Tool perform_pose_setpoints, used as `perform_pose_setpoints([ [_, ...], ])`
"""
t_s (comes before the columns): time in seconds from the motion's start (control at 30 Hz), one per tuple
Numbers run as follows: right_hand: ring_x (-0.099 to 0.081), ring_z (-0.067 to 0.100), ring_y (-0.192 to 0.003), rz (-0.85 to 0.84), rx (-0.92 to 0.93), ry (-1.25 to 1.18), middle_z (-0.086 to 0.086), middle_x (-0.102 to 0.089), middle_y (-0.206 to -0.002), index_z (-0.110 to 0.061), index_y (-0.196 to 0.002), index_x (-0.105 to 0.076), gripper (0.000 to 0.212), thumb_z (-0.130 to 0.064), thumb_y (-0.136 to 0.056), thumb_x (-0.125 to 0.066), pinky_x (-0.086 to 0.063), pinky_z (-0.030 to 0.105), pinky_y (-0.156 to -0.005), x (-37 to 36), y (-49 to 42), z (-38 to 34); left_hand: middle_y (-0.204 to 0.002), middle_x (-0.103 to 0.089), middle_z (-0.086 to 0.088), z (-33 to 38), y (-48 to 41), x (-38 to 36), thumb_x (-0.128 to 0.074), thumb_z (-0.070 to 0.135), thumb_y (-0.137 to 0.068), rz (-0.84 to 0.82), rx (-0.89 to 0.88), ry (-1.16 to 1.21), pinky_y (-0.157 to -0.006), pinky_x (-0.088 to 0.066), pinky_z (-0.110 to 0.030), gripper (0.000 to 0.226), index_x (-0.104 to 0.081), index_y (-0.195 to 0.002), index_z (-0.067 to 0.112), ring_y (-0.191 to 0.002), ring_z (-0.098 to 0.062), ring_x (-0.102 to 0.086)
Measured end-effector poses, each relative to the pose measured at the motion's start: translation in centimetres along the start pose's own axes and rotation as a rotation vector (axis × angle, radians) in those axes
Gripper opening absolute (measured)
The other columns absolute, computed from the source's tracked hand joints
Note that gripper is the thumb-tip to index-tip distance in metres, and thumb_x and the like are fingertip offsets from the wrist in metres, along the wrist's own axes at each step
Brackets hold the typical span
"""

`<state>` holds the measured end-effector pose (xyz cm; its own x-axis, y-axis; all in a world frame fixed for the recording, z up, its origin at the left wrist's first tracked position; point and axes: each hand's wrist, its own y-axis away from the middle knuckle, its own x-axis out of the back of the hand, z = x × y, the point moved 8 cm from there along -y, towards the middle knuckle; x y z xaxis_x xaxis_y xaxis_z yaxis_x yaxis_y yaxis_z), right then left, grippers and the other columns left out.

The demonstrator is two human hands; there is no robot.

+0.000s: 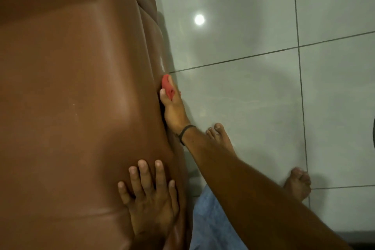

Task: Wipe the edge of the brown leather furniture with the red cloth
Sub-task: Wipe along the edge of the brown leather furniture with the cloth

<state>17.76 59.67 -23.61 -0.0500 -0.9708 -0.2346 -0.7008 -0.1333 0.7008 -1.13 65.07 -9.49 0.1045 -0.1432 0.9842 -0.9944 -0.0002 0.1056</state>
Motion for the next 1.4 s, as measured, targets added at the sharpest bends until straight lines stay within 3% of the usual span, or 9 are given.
perform_pose_setpoints([
  [0.13,-0.014,0.021,-0.166,-0.074,0.002,0.025,-0.009,-0.021,-0.177,-0.046,-0.164,-0.021,0.068,-0.058,-0.102,-0.047,-0.016,0.058,-0.133,0.2,5.8,2.8,-0.179,0.008,-0.012,0.0,-0.1,0.9,-0.044,0.041,-0.099,-0.059,0.035,0.005,-0.131,0.003,-0.062,0.072,-0.024,-0.163,0.017,-0.166,-0.033,0.004],
  [0.3,-0.024,0.022,-0.163,-0.095,-0.122,-0.021,0.0,-0.025,-0.176,-0.023,-0.168,-0.021,0.059,-0.029,-0.113,-0.042,-0.019,0.045,-0.135,1.3,4.8,2.1,-0.18,0.005,-0.01,0.1,-0.4,2.8,-0.044,0.041,-0.098,-0.145,0.062,0.077,-0.129,-0.009,-0.066,0.078,-0.021,-0.168,0.015,-0.162,-0.037,-0.012],
  [0.53,-0.02,0.014,-0.164,-0.047,0.1,0.05,-0.008,-0.027,-0.175,-0.033,-0.164,-0.033,0.066,-0.053,-0.102,-0.045,-0.014,0.052,-0.135,-1.0,3.5,-4.1,-0.177,-0.003,-0.019,-0.1,-11.3,8.2,-0.039,0.046,-0.105,-0.071,-0.013,0.113,-0.129,-0.006,-0.065,0.078,-0.013,-0.167,0.007,-0.164,-0.037,-0.006],
  [0.73,-0.031,0.018,-0.16,-0.062,-0.158,-0.123,-0.003,-0.034,-0.172,-0.029,-0.164,-0.031,0.052,-0.03,-0.113,-0.041,-0.026,0.028,-0.128,1.8,7.9,2.3,-0.179,-0.003,-0.017,-1.4,-19.6,7.0,-0.036,0.042,-0.106,-0.103,-0.012,0.033,-0.13,-0.01,-0.066,0.072,-0.021,-0.17,0.012,-0.166,-0.038,-0.003],
  [0.83,-0.033,0.019,-0.159,-0.03,-0.111,-0.13,-0.001,-0.034,-0.173,-0.024,-0.166,-0.03,0.056,-0.036,-0.112,-0.042,-0.024,0.041,-0.133,0.7,2.2,-1.1,-0.179,-0.003,-0.015,-1.2,-19.1,6.0,-0.037,0.04,-0.106,-0.075,-0.021,-0.013,-0.13,-0.01,-0.065,0.07,-0.022,-0.17,0.017,-0.166,-0.038,-0.005],
  [0.97,-0.021,0.013,-0.163,0.013,0.074,-0.01,-0.012,-0.026,-0.175,-0.038,-0.165,-0.028,0.071,-0.062,-0.1,-0.045,-0.02,0.051,-0.134,-1.0,-0.6,-5.1,-0.179,-0.001,-0.014,-1.4,-19.1,5.0,-0.037,0.04,-0.106,-0.024,-0.026,-0.029,-0.131,-0.005,-0.064,0.071,-0.017,-0.171,0.019,-0.166,-0.035,0.0],
  [1.07,-0.023,0.005,-0.162,-0.044,0.105,-0.066,-0.017,-0.026,-0.174,-0.039,-0.165,-0.026,0.061,-0.05,-0.107,-0.042,-0.02,0.045,-0.134,-0.4,4.7,-2.1,-0.179,0.0,-0.014,-1.2,-19.0,4.6,-0.039,0.04,-0.106,-0.002,-0.03,-0.028,-0.131,-0.003,-0.064,0.071,-0.019,-0.171,0.018,-0.166,-0.035,0.001],
  [1.2,-0.03,0.014,-0.161,-0.013,-0.097,-0.146,-0.007,-0.032,-0.173,-0.03,-0.165,-0.029,0.052,-0.029,-0.114,-0.039,-0.023,0.04,-0.134,1.8,6.2,2.3,-0.179,0.005,-0.013,-1.1,-18.9,4.1,-0.037,0.039,-0.107,0.032,-0.035,-0.045,-0.131,-0.002,-0.065,0.07,-0.018,-0.171,0.017,-0.166,-0.033,0.006],
  [1.4,-0.033,0.018,-0.159,0.055,0.025,-0.104,-0.001,-0.034,-0.172,-0.023,-0.164,-0.036,0.069,-0.047,-0.101,-0.05,-0.025,0.048,-0.133,-0.7,-6.9,-6.3,-0.179,0.009,-0.011,-1.6,-19.4,3.5,-0.036,0.039,-0.107,0.077,-0.05,-0.046,-0.131,0.001,-0.063,0.07,-0.015,-0.171,0.019,-0.166,-0.032,0.007],
])
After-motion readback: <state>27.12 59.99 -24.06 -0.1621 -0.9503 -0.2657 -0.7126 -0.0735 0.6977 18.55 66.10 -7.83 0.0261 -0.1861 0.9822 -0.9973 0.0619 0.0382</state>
